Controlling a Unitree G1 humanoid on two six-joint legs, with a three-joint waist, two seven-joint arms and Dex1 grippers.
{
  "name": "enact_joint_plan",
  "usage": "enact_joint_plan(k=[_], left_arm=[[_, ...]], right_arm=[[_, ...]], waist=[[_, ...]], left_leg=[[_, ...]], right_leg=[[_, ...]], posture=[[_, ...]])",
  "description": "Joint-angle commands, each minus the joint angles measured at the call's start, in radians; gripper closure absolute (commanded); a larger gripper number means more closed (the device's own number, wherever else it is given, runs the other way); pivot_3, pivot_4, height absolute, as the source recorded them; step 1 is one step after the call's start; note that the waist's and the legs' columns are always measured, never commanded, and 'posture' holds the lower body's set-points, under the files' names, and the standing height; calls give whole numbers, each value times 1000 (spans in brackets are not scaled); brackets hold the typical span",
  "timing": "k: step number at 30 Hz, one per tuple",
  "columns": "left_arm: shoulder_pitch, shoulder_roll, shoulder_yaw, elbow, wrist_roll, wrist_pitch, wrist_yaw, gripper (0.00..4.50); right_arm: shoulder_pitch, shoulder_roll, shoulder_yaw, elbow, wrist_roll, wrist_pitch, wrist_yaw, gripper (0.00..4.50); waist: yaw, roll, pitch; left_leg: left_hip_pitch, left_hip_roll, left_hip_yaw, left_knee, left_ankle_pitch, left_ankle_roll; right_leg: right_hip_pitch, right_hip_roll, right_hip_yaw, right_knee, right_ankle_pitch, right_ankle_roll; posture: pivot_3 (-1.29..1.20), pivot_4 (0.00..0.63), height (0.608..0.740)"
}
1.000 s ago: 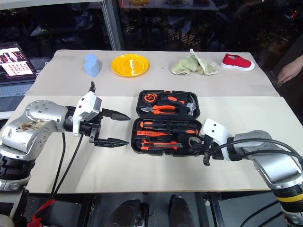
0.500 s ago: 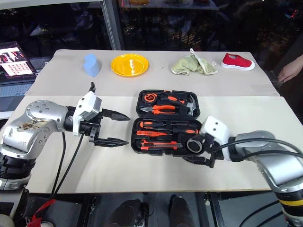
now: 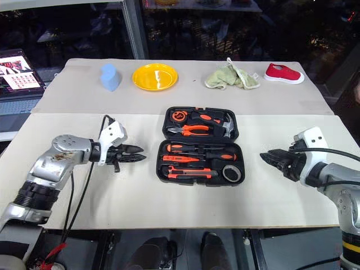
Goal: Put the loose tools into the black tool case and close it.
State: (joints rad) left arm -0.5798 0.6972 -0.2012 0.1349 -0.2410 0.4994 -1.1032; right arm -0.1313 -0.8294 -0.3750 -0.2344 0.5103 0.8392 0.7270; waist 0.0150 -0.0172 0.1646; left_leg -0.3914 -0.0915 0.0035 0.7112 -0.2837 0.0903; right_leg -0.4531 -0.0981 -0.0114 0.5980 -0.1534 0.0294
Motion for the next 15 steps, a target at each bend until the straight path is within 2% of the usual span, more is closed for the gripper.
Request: enact_joint_plan(k=[1,2,7,15], left_arm=[[-48,-48,-17,24,29,-26,20,4500],[-56,-64,-24,37,37,-30,27,4500],[-105,-127,-37,118,87,-44,65,4500],[-114,-150,-23,130,82,-69,32,4500]], right_arm=[[-39,9,34,38,-29,-77,3,4330],[-50,11,52,54,-40,-89,4,4480],[-117,22,171,159,-119,-159,10,4480],[-176,63,267,179,-152,-187,29,4480]], waist=[[-2,0,0],[-2,0,0],[-4,0,0],[-4,0,0]], left_leg=[[0,0,0,0,0,0],[0,0,0,0,0,0],[0,0,1,0,0,0],[-1,0,2,0,0,0]], right_leg=[[0,0,0,0,0,0],[0,0,0,0,0,0],[-1,0,1,2,0,0],[-3,-1,1,5,0,0]], posture=[[0,150,740],[0,150,740],[0,150,740],[0,150,740]])
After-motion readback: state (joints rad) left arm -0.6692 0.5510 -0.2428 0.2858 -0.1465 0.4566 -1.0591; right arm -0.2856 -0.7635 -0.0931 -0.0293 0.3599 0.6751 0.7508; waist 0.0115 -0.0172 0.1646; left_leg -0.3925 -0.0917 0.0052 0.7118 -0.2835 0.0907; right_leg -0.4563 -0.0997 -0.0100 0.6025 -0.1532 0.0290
